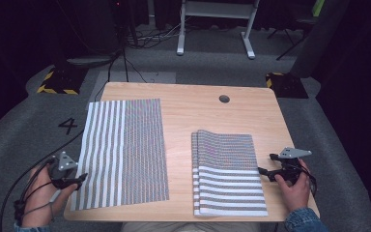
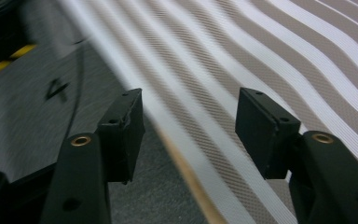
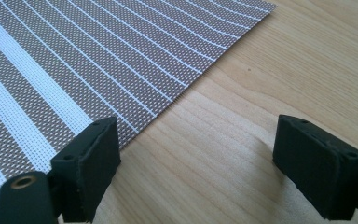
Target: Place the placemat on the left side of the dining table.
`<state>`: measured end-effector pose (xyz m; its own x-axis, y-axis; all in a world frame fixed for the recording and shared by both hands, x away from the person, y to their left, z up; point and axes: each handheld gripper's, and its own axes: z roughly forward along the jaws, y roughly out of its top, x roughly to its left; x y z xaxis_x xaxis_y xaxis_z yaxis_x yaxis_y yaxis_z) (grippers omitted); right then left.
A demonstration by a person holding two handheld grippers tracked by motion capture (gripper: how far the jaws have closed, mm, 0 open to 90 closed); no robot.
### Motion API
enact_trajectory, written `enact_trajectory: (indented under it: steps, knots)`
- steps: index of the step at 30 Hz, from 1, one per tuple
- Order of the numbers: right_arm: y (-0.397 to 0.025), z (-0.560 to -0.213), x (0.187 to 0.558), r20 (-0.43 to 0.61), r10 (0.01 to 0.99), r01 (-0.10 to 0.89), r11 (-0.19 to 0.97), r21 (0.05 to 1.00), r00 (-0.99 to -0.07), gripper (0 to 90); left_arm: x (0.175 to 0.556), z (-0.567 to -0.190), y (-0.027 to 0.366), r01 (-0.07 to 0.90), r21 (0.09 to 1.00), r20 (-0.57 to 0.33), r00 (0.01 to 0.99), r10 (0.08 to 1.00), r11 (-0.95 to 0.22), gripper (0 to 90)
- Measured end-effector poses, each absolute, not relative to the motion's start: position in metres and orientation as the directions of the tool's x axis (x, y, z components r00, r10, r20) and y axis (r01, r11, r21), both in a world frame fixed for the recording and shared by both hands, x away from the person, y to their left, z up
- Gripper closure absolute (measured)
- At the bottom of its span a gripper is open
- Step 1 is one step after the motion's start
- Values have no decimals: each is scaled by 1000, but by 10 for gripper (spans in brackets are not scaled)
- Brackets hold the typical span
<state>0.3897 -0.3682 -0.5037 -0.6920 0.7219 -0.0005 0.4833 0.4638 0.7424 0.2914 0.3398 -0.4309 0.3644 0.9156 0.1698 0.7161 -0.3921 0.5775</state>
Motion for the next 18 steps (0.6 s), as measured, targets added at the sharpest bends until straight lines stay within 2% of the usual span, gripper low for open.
enact_trajectory:
  steps: [3, 4, 5, 6, 7, 8, 12, 18]
  knots:
    - [-368, -504, 390, 0, 722, 483, 464, 743, -692, 150, 301, -429, 325, 694, 666, 89, 289, 953, -273, 325]
    - [-368, -504, 390, 0, 722, 483, 464, 743, -692, 150, 301, -429, 325, 694, 666, 89, 289, 953, -273, 320]
    - [-368, -504, 390, -1, 722, 483, 464, 742, -692, 150, 312, -430, 309, 688, 690, 38, 274, 961, -224, 317]
    - [-368, -504, 390, -1, 722, 483, 464, 743, -692, 150, 319, -430, 301, 685, 697, 26, 271, 962, -211, 309]
    - [-368, -504, 390, -1, 722, 483, 464, 743, -692, 150, 319, -430, 301, 685, 697, 26, 271, 962, -211, 305]
    - [-368, -504, 390, -1, 722, 483, 464, 742, -692, 150, 333, -433, 283, 659, 721, 14, 292, 956, -212, 306]
    - [-368, -504, 390, -1, 722, 483, 464, 742, -692, 149, 361, -438, 245, 653, 731, -42, 336, 941, -200, 317]
    - [-368, -504, 390, -2, 721, 482, 466, 742, -693, 149, 399, -457, 191, 687, 687, -83, 399, 913, -238, 306]
